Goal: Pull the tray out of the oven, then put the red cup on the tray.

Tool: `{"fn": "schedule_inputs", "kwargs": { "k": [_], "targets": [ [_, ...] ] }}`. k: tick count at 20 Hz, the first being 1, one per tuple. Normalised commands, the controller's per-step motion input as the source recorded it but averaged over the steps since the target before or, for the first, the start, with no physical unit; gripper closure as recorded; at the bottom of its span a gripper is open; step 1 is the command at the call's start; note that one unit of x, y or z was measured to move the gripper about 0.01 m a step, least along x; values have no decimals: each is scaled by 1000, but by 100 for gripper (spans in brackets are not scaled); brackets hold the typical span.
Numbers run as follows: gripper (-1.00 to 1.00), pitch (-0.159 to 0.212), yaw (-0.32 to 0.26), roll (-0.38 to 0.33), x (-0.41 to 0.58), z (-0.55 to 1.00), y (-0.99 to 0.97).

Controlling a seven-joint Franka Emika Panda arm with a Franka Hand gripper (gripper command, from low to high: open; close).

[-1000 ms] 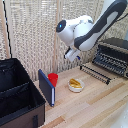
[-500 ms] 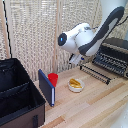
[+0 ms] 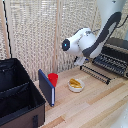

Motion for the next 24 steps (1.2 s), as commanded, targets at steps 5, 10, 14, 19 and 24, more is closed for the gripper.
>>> {"fn": "schedule_inputs", "kwargs": {
  "k": [5, 10, 14, 19, 24],
  "targets": [
    [-100, -3, -39, -5, 89, -60, -581],
    [-100, 0, -13, 0, 99, -75, -680],
    [-100, 0, -1, -22, 141, -26, -702],
    [-100, 2, 0, -96, 185, 0, -634],
    [-100, 30, 0, -69, 136, 0, -654]
  ]
}}
